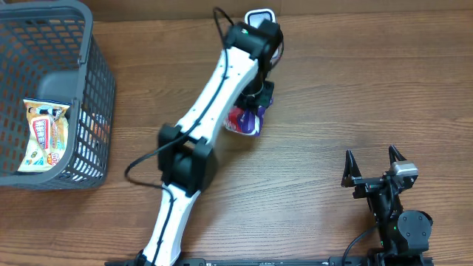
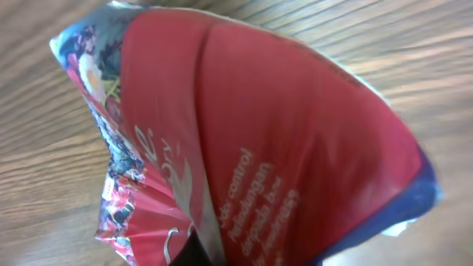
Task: Scan the item barcode
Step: 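Carry the red bag with the left gripper and drop it on the table, then return the left gripper to the basket and grasp the yellow snack packet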
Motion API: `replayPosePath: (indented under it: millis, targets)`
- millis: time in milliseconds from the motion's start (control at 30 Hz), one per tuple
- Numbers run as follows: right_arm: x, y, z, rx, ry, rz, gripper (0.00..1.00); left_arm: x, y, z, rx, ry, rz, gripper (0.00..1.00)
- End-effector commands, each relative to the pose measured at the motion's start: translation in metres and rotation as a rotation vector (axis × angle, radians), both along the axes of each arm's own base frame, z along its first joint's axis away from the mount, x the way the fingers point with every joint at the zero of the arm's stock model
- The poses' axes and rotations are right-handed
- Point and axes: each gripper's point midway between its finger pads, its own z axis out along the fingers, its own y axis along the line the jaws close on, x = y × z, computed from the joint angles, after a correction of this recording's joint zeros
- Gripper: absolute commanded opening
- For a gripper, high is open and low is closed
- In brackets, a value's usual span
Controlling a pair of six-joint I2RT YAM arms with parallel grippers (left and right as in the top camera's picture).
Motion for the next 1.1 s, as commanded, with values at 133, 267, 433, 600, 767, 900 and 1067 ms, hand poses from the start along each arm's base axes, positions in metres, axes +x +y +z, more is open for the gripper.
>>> replayPosePath:
  millis: [133, 267, 433, 600, 767, 900, 1067]
  targets:
    - [0.000, 0.000, -0.002, -0.004, -0.005, -0.002, 1.00, -0.002, 0.015, -0.024, 0.089, 0.061, 0.028, 1.00]
    - [0.000, 0.000, -0.001, -0.004, -0.005, -0.002, 1.00, 0.014, 0.018, 0.012, 0.011, -0.025, 0.037, 1.00]
    - [0.000, 0.000, -0.002, -0.004, -0.005, -0.002, 1.00, 0.036, 0.036, 0.104, -0.155, -0.242, 0.105, 1.00]
    - [0.000, 0.000, -0.001, -0.004, -0.005, -0.002, 1.00, 0.026, 0.104, 0.214, -0.242, -0.506, 0.189, 1.00]
    - [0.000, 0.000, -0.001, -0.004, -0.005, -0.002, 1.00, -0.011, 0.198, 0.295, -0.227, -0.741, 0.384, 1.00]
    - [0.000, 0.000, -0.001, -0.004, -0.005, -0.002, 1.00, -0.050, 0.293, 0.330, -0.122, -0.881, 0.632, 1.00]
    - [0.000, 0.000, -0.002, -0.004, -0.005, -0.002, 1.00, -0.081, 0.374, 0.326, -0.010, -0.886, 0.869, 1.00]
